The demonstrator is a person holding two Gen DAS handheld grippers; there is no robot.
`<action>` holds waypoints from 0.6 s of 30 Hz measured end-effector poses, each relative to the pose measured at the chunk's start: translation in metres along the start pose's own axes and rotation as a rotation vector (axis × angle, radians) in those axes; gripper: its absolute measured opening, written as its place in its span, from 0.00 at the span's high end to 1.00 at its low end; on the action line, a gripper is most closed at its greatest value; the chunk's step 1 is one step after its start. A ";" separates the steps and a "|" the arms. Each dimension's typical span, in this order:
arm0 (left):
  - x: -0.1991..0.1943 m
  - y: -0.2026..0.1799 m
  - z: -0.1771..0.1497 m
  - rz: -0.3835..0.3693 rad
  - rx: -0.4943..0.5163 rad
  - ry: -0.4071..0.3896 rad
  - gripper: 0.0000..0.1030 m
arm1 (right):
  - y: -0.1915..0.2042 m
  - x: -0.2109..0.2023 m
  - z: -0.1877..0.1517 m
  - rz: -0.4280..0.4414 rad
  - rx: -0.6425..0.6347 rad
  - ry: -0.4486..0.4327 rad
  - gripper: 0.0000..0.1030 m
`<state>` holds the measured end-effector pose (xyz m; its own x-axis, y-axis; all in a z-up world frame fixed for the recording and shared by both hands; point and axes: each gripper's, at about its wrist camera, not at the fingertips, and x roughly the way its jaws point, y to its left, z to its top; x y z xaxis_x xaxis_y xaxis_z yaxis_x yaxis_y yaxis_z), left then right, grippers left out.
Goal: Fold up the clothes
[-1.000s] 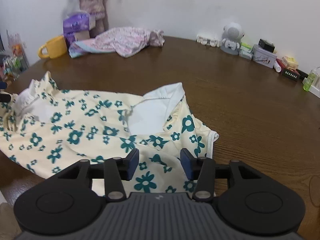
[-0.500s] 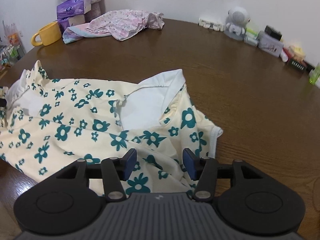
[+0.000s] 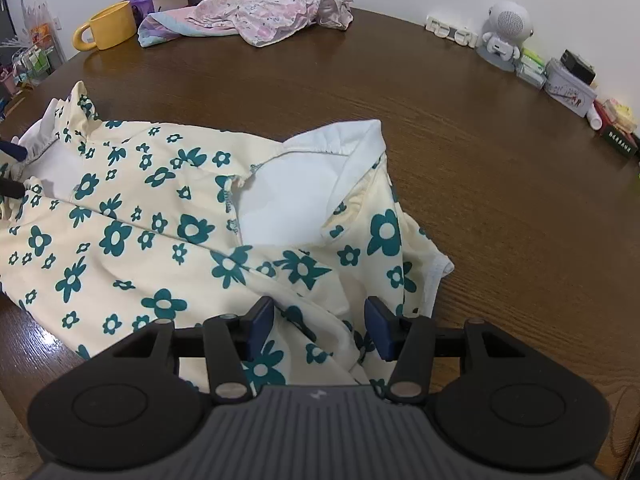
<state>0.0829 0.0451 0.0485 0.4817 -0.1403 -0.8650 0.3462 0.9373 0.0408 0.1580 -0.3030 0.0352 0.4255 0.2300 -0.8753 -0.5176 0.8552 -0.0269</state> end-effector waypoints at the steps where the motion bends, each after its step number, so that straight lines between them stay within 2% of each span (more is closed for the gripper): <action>1: 0.002 0.000 0.000 -0.009 0.007 0.003 0.45 | -0.001 0.001 -0.001 0.002 -0.002 0.001 0.50; 5: 0.010 -0.001 -0.001 -0.044 0.024 0.024 0.48 | -0.002 0.004 -0.003 0.016 -0.005 0.006 0.52; 6: 0.012 -0.001 -0.002 -0.057 0.027 0.029 0.59 | -0.002 0.004 -0.003 0.021 -0.005 0.007 0.54; 7: 0.011 -0.003 -0.004 -0.073 0.031 0.025 0.73 | -0.002 0.005 -0.004 0.027 -0.006 0.009 0.61; 8: 0.009 -0.004 -0.005 -0.081 0.036 0.017 0.82 | -0.002 0.004 -0.004 0.032 -0.007 0.009 0.64; 9: 0.006 -0.007 -0.006 -0.079 0.044 0.008 0.93 | -0.001 0.003 -0.005 0.031 -0.008 0.005 0.72; 10: 0.002 -0.010 -0.007 -0.070 0.050 -0.006 0.94 | -0.001 0.002 -0.005 0.032 -0.009 0.000 0.81; 13: -0.011 -0.018 -0.013 -0.025 0.073 -0.059 0.95 | 0.001 -0.006 -0.006 0.043 -0.011 -0.027 0.92; 18: -0.032 -0.032 -0.023 0.038 0.096 -0.137 0.96 | 0.012 -0.024 -0.008 0.022 -0.051 -0.083 0.94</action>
<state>0.0376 0.0266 0.0633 0.5993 -0.1538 -0.7857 0.3979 0.9088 0.1256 0.1354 -0.3022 0.0516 0.4727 0.2876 -0.8330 -0.5639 0.8251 -0.0351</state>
